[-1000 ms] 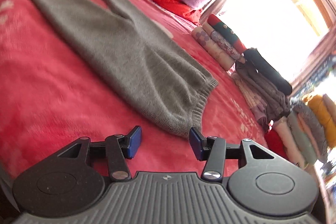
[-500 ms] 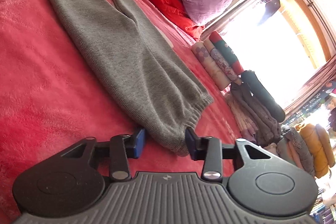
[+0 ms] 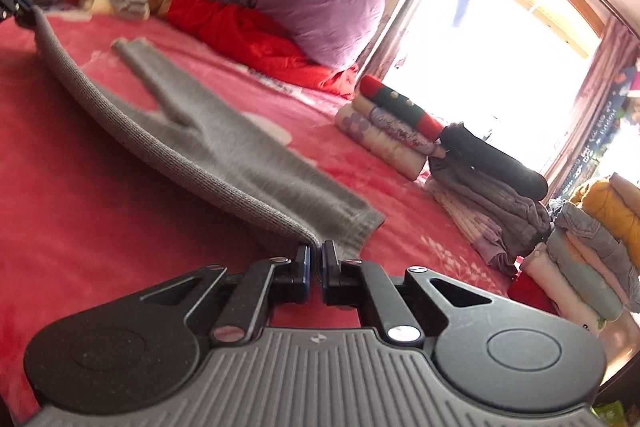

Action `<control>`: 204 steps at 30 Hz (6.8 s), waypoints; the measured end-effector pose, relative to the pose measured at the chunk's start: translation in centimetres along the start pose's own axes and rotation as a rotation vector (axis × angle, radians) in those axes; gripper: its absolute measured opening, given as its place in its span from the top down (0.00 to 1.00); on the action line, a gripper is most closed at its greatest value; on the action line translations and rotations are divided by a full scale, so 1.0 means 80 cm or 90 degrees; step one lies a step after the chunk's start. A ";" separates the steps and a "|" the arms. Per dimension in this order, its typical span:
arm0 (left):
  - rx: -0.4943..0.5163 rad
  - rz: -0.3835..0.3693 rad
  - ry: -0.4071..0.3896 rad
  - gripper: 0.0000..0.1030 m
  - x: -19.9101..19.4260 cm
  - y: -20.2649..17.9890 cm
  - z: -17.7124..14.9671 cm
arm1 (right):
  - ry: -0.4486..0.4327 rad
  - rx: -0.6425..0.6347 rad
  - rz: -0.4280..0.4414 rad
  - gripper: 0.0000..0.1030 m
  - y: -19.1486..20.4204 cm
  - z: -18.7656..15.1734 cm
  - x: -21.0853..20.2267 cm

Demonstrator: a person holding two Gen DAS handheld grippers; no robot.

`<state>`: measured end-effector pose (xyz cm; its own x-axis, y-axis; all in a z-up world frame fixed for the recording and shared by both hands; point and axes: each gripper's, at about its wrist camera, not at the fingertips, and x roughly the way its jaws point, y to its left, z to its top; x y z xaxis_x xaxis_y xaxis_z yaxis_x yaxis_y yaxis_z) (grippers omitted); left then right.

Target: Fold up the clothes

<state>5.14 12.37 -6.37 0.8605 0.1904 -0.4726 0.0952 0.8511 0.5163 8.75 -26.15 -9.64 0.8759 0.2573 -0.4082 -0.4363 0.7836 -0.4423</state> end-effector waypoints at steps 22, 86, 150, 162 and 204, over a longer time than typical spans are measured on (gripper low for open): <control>-0.131 0.036 0.049 0.95 0.172 0.037 0.086 | 0.009 0.091 -0.038 0.95 -0.043 0.058 0.149; -0.352 -0.099 -0.031 0.81 0.178 0.044 0.099 | 0.018 0.219 -0.036 0.66 -0.069 0.060 0.181; -0.186 -0.316 -0.018 0.48 0.202 -0.115 0.141 | 0.077 0.086 0.047 0.53 0.028 0.072 0.201; -0.483 0.038 0.081 0.53 0.200 0.055 0.053 | 0.083 0.255 -0.034 0.77 -0.042 0.025 0.191; -0.810 -0.140 0.083 0.49 0.153 0.079 0.015 | 0.040 0.534 0.027 0.51 -0.114 0.014 0.133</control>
<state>16.90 19.51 -8.01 0.8257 -0.0277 -0.5634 -0.3737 0.7213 -0.5831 22.27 -29.94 -9.06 0.8385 0.2829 -0.4658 -0.1483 0.9409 0.3044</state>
